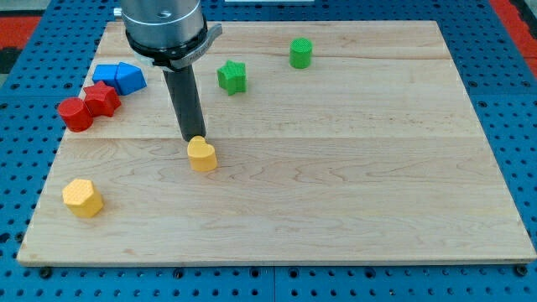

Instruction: Move the yellow heart to the yellow hexagon

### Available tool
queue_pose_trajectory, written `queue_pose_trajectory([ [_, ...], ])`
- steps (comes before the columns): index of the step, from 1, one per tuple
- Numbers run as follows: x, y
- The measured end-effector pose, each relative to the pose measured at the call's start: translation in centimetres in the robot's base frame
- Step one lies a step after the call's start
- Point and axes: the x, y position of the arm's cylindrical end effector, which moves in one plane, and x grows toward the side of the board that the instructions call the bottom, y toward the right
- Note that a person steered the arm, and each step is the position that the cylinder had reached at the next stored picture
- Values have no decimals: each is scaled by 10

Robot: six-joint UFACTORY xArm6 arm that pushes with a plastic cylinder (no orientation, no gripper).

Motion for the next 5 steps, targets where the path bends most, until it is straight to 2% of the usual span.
queue_pose_trajectory([
  [3, -14, 19],
  [4, 12, 36],
  [5, 49, -28],
])
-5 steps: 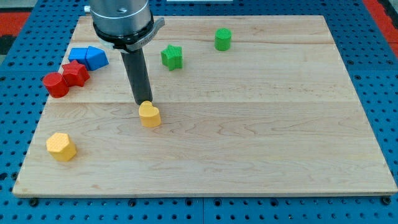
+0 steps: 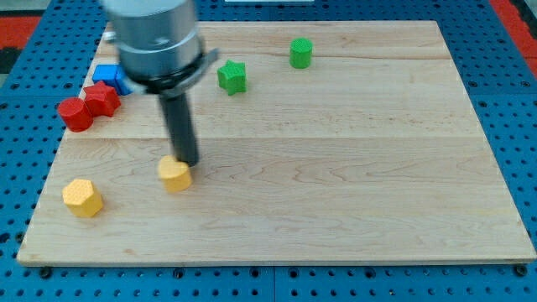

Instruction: Move the yellow heart to the yellow hexagon

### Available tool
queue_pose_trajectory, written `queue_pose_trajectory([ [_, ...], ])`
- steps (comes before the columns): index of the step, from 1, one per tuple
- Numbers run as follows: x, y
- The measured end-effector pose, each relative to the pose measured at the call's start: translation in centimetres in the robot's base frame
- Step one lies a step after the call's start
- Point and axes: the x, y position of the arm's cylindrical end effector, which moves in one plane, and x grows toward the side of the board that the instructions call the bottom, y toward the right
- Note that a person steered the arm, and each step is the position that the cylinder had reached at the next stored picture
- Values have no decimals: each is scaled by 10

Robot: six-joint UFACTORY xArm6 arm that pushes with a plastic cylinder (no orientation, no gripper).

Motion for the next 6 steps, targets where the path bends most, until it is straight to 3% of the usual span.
queue_pose_trajectory([
  [1, 12, -38],
  [2, 11, -35],
  [3, -14, 29],
  [4, 24, 52],
  [5, 31, -6],
  [6, 30, -27],
])
